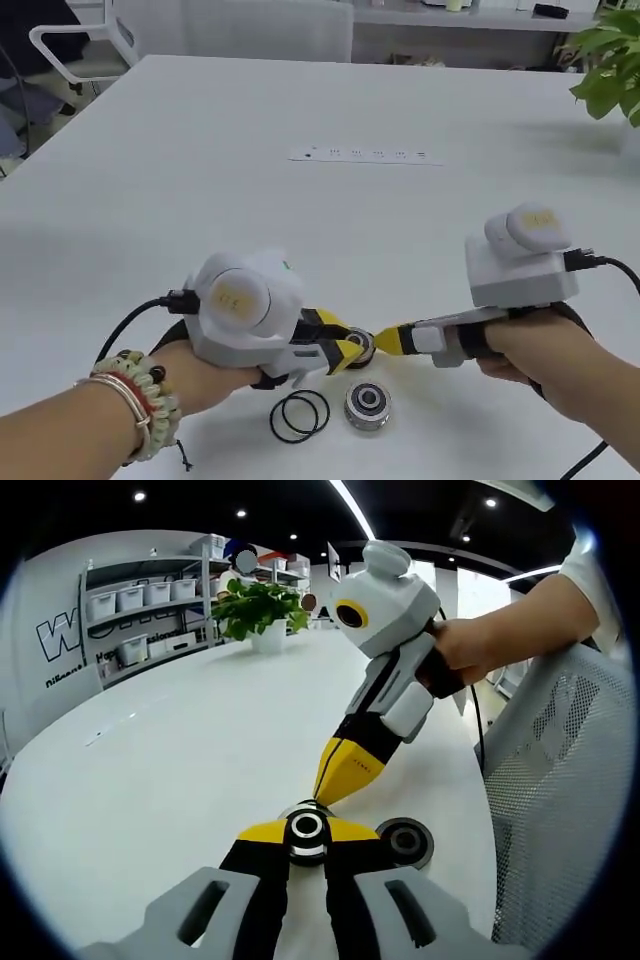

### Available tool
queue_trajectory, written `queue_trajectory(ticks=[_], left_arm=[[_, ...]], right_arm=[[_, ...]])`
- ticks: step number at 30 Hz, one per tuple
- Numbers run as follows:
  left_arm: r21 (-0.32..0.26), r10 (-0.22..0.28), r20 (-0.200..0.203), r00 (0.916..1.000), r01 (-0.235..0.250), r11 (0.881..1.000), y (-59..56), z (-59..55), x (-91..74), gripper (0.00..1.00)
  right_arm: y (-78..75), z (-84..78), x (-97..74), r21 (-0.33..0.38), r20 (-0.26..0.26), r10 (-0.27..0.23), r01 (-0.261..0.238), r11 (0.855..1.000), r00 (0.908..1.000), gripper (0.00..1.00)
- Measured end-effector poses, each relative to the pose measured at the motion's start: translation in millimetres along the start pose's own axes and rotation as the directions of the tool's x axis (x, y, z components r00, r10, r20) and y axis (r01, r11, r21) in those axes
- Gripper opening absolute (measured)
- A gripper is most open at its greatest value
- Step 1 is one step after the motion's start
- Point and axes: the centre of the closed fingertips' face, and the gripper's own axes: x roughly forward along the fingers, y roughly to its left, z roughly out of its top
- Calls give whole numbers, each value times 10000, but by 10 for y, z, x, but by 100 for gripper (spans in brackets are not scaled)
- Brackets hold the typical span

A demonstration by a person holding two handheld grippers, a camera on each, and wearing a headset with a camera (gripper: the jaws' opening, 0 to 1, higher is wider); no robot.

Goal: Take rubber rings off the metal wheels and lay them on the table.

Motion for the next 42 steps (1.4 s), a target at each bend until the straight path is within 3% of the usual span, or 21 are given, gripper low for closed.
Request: queue_trajectory(ticks=[6, 42], left_arm=[[-63, -25, 108, 9999, 26, 10000, -1, 2, 1, 8], [-50, 33, 214, 9998, -32, 10000, 10, 7, 8, 8]], right_arm=[[-21, -12, -7, -129, -106, -332, 331, 9994, 9994, 0], [40, 17, 15, -653, -238, -53, 37, 9979, 9997, 0]])
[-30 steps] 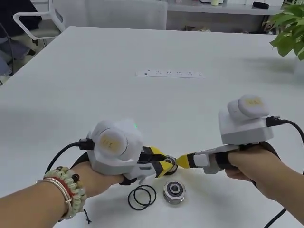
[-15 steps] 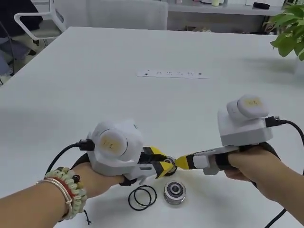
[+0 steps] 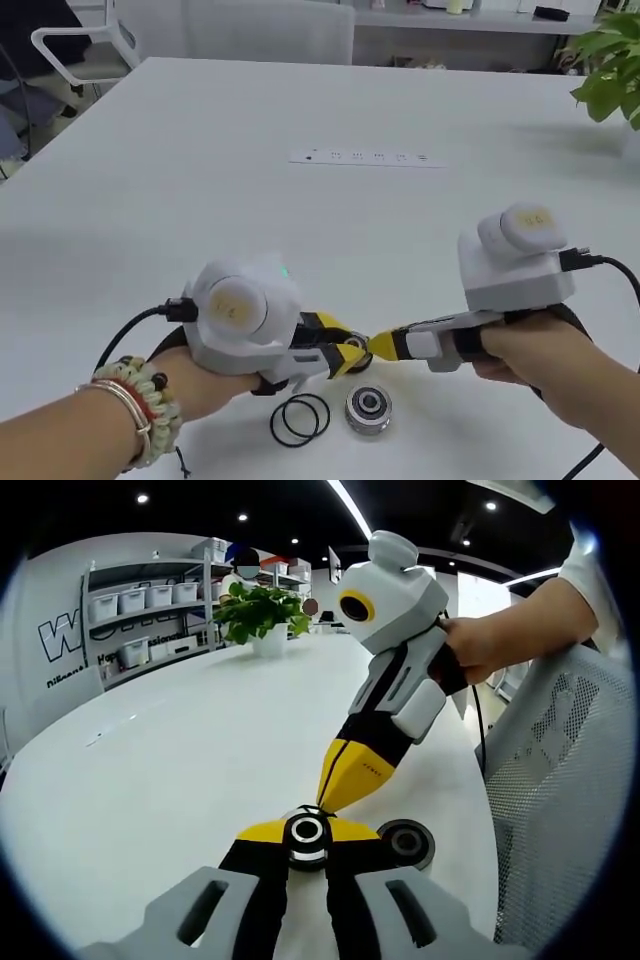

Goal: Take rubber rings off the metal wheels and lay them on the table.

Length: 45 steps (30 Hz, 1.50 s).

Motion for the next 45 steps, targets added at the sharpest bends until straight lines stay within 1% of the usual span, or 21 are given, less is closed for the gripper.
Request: queue_trajectory(ticks=[11, 25, 45], left_arm=[[19, -2, 25, 10000, 2, 10000, 1, 1, 1, 8], [2, -3, 52, 10000, 3, 10000, 3, 0, 1, 8], [-10, -10, 80, 10000, 10, 10000, 0, -5, -1, 8]], right_arm=[[39, 13, -2, -104, -13, -10, 9, 9999, 10000, 0], [54, 24, -2, -107, 16, 100, -100, 9999, 9999, 0], [87, 35, -14, -206, 13, 133, -133, 9997, 9999, 0]])
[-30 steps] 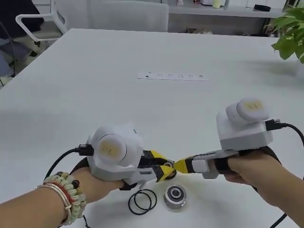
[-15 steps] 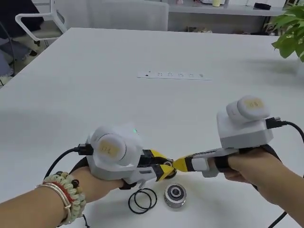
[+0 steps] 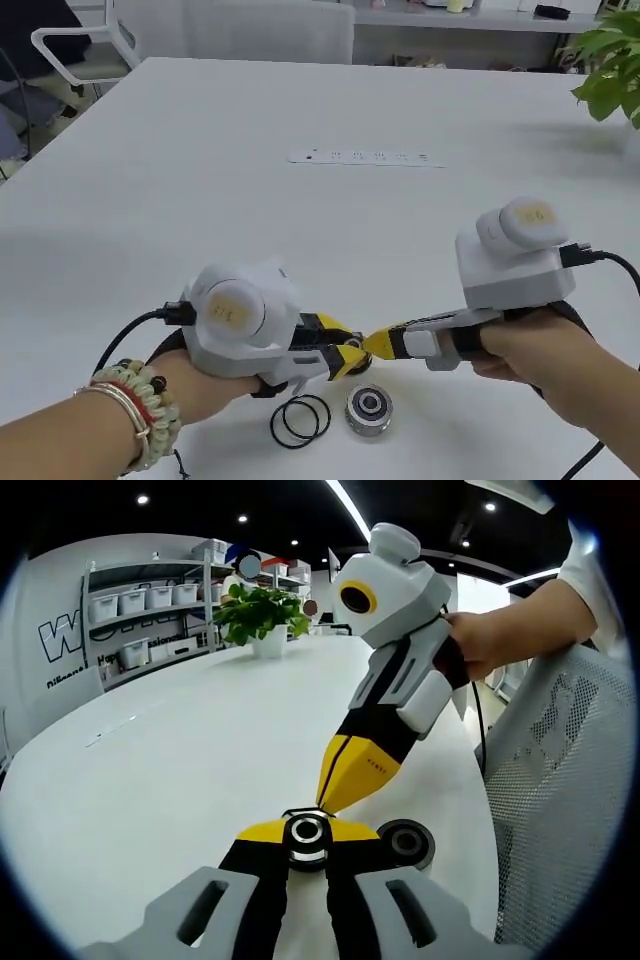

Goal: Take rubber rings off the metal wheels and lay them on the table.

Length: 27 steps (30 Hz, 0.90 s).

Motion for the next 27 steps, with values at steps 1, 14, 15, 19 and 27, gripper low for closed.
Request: queue_trajectory(ticks=[1, 14, 15, 19, 27], left_arm=[[1, -3, -2, 10000, 3, 10000, -1, 0, -1, 8], [-26, -1, 8, 10000, 1, 10000, -2, 2, -4, 8], [-26, -2, 8, 10000, 2, 10000, -3, 2, -5, 8], [-33, 2, 2, 10000, -2, 10000, -3, 4, -5, 8], [-73, -88, -123, 9999, 87, 9999, 0, 10, -12, 8]], right_arm=[[2, 1, -2, 2, 1, 5, -5, 10000, 10000, 0], [79, 32, -31, -229, 35, 152, -151, 9996, 9999, 0], [77, 32, -30, -241, 34, 143, -142, 9996, 9999, 0], [39, 24, -30, -167, 50, -17, 18, 9999, 10000, 0], [-24, -1, -16, -404, -69, -451, 447, 9982, 9990, 0]])
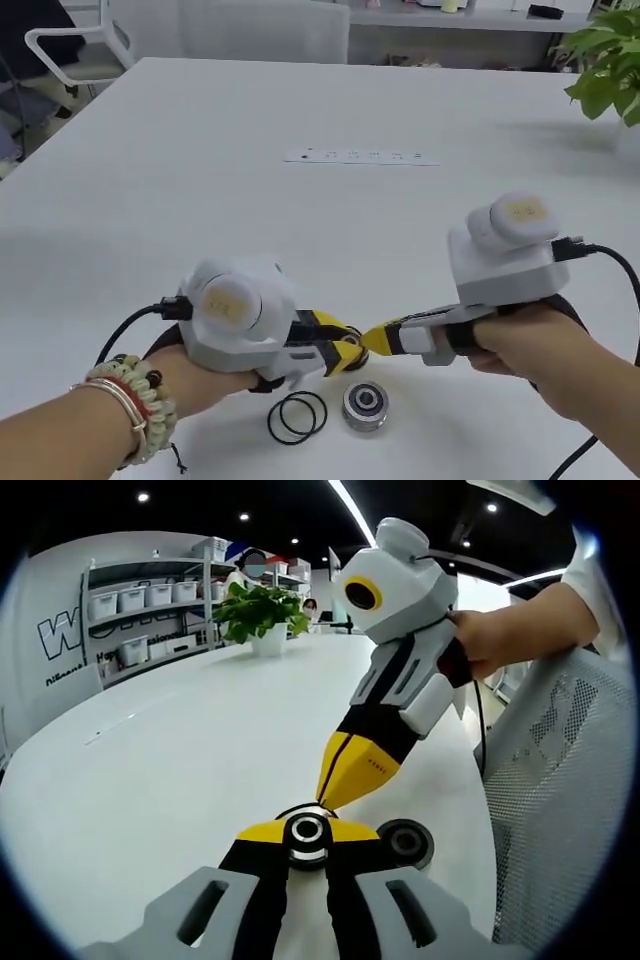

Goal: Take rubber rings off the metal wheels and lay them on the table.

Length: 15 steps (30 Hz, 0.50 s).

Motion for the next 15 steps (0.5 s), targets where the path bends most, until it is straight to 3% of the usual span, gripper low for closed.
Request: queue_trajectory(ticks=[15], left_arm=[[109, -164, -283, 9995, 167, 9998, -6, -23, -29, 8]], right_arm=[[-85, 10, -17, 120, 70, -239, 238, 9996, 9997, 0]])
